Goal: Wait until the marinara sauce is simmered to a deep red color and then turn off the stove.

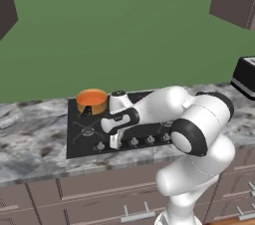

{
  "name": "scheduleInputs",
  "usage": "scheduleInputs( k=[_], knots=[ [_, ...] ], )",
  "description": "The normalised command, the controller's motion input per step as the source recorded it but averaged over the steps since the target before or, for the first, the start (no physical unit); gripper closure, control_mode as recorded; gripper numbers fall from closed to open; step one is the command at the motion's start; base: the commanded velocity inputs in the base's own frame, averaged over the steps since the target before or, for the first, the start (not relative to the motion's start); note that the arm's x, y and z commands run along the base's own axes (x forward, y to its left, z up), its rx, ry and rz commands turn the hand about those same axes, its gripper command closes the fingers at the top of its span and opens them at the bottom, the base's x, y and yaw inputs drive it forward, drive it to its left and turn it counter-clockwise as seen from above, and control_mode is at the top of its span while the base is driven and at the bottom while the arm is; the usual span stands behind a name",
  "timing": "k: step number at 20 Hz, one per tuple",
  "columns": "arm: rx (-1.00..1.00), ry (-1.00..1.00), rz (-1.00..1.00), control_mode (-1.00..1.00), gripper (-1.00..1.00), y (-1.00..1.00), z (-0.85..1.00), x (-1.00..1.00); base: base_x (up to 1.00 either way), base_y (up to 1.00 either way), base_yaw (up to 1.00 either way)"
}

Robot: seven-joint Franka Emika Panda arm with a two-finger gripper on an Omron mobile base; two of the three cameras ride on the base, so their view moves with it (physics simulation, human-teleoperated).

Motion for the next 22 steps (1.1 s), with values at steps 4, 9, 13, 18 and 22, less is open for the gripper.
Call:
scheduleInputs(
  k=[4,9,13,18,22],
  knots=[
    [0.0,0.02,-0.03,-1.0,-1.0,0.0,-0.03,-0.07,0.0,0.0,0.0],
    [0.0,0.04,-0.02,-1.0,-1.0,0.0,-0.12,-0.13,0.0,0.0,0.0],
    [0.0,0.01,0.0,-1.0,-1.0,0.0,-0.16,0.0,0.0,0.0,0.0],
    [0.0,0.04,0.0,-1.0,-1.0,0.07,-0.12,0.01,0.0,0.0,0.0],
    [0.0,0.06,0.0,-1.0,-1.0,0.18,-0.03,0.02,0.0,0.0,0.0]
  ],
)
